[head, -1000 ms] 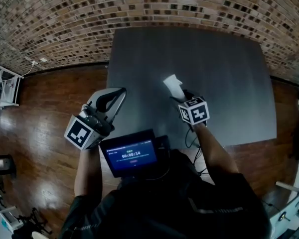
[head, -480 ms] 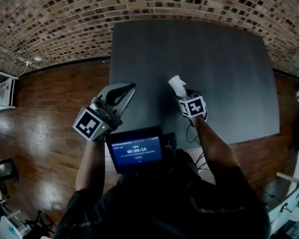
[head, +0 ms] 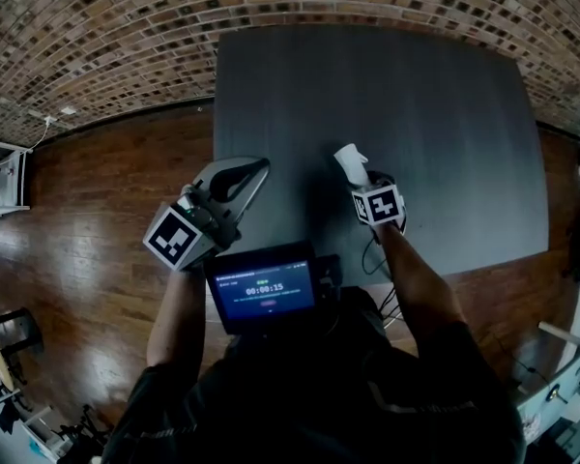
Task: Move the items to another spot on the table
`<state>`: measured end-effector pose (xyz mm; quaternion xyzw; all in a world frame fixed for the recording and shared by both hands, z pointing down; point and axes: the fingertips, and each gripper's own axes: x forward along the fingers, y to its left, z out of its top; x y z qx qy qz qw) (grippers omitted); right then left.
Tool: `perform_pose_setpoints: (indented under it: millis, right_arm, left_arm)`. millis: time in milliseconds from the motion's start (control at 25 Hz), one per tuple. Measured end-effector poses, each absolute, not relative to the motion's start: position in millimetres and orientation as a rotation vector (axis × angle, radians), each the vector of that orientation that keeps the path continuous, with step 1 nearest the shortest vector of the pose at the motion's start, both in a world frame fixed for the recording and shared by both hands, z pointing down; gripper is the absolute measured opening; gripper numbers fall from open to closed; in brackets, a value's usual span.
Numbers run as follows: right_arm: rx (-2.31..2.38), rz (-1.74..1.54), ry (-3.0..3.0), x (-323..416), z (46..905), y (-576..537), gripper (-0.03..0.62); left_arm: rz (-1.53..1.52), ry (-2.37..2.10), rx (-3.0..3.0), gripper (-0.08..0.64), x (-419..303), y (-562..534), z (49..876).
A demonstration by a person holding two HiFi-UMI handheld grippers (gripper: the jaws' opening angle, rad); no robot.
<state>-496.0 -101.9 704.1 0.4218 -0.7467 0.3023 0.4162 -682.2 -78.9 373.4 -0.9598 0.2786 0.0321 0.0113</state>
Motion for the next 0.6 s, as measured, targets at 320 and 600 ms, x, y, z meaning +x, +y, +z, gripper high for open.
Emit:
perform_pose_setpoints:
  millis: [320,600]
  right_arm:
    - [1.062,0.794,-1.846,-492.1,706.7,-104.9,0.279]
    - [1.168,0.763,-1.836,-479.8,703.4,-115.0,0.357]
  left_arm:
    - [0.092,0.841,-3.004,-0.006,-677.9,-79.0,376.6]
    - [0.095,0.835,-2.992,-0.006,-678.2,-79.6,378.5]
